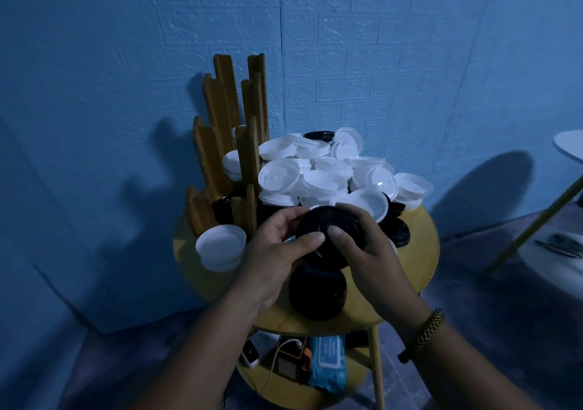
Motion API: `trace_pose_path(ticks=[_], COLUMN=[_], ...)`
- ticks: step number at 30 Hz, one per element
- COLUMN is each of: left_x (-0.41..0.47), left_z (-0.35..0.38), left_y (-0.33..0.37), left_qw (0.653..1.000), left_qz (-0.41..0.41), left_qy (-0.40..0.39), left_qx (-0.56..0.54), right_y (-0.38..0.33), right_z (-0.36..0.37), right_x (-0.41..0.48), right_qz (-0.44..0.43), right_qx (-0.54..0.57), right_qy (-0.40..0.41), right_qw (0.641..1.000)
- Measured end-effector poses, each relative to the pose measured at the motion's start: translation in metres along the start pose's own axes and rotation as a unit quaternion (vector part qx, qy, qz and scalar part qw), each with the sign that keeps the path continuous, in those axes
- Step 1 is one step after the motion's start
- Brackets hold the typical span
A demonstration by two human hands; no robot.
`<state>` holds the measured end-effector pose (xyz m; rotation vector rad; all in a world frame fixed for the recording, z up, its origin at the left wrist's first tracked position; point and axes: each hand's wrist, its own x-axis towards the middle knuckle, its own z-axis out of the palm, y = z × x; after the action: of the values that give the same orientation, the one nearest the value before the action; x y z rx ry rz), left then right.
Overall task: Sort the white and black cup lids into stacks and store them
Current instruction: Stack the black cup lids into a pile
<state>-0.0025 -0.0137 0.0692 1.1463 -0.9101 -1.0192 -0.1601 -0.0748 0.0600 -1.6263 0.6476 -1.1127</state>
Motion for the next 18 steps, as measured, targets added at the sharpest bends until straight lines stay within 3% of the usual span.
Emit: trace_pose_path(ticks=[3,9,18], left_x=[-0.0006,0.0007,-0.001], left_z=[0.0025,-0.0037,-0.0015], left_y=[-0.0046,-0.0071,-0.0106], left_qw=[1.0,0.998,0.999], left_qz=[-0.009,-0.016,0.027], left_qy=[-0.007,-0.035,0.003], left_qx=[-0.026,-0.042,-0.016], right_y=[-0.0004,0.0026,-0.0002], right_z=[0.0011,-0.0022,-0.0014], right_x=[0.0014,0.0051,0.0024], right_qz=[0.019,0.077,0.091], right_qx=[0.064,0.179,0.171], right_qy=[0.028,0.01,-0.005], right_qw=[0.997,0.981,0.981])
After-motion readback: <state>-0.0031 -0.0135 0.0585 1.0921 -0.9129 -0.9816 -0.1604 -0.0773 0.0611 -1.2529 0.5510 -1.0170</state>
